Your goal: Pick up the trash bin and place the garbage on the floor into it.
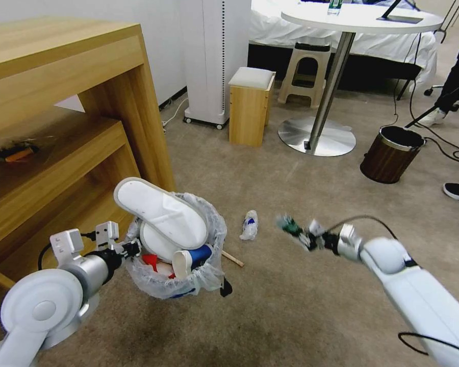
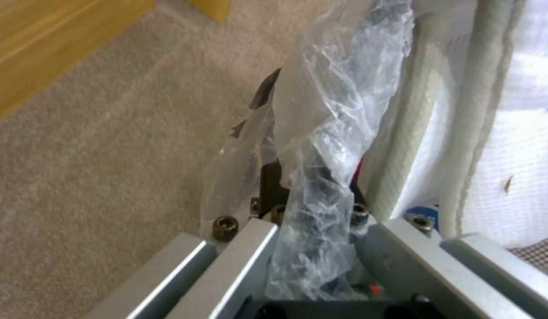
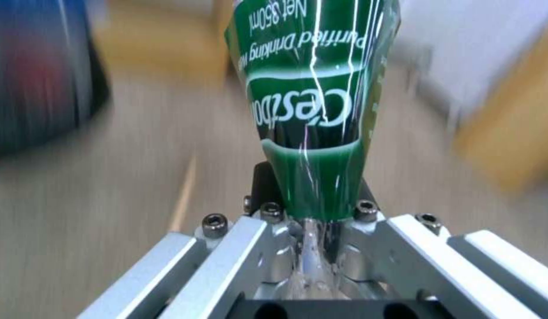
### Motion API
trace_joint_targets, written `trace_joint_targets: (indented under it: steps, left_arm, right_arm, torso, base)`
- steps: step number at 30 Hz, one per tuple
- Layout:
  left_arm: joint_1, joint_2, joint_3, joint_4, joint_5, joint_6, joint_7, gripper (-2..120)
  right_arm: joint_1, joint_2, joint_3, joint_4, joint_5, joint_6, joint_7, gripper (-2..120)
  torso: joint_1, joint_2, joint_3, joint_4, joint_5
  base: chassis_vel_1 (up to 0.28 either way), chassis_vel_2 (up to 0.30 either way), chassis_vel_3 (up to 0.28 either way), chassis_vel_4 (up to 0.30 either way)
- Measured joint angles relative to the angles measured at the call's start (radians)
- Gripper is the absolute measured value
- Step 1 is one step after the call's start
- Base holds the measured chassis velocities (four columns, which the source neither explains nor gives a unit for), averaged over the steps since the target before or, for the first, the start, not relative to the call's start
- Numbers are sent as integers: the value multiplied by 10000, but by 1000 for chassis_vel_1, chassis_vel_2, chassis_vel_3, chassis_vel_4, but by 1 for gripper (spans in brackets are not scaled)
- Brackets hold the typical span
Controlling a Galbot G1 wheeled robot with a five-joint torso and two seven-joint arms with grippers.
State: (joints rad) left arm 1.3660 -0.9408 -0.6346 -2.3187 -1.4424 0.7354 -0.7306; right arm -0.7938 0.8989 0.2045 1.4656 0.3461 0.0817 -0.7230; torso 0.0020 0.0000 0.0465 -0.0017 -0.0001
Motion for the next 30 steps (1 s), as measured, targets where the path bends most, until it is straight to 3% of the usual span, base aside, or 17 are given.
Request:
trace_joint_targets:
  steps: [4, 8, 11, 19, 30]
  left_arm:
    - [29, 2, 80, 1, -14, 0, 1, 0]
    - [70, 2, 176, 81, -41, 0, 0, 0]
    - [35, -5, 206, 128, -58, 0, -1, 0]
    - [-48, -62, 269, 261, -53, 0, -2, 0]
    - [-222, -118, 366, 395, -52, 0, 4, 0]
  right_arm:
    - [478, 87, -305, 302, 1146, 509, -119, 4]
    - [1163, 318, -1305, 1207, 3584, 822, -101, 4]
    - [1434, 501, -1797, 1530, 4419, 1014, -61, 4]
    - [2079, 992, -2856, 2134, 5219, 1432, -41, 4]
    - [2569, 1580, -4097, 2044, 5313, 1586, -114, 4]
  torso:
    - [1, 0, 0, 1, -2]
    - [2, 0, 0, 0, 0]
    - [3, 0, 0, 1, -2]
    - [2, 0, 0, 0, -1]
    - [2, 0, 0, 0, 0]
  base:
    - [0, 0, 0, 0]
    - [0, 0, 0, 0]
    - [0, 0, 0, 0]
    - [0, 0, 0, 0]
    - [0, 0, 0, 0]
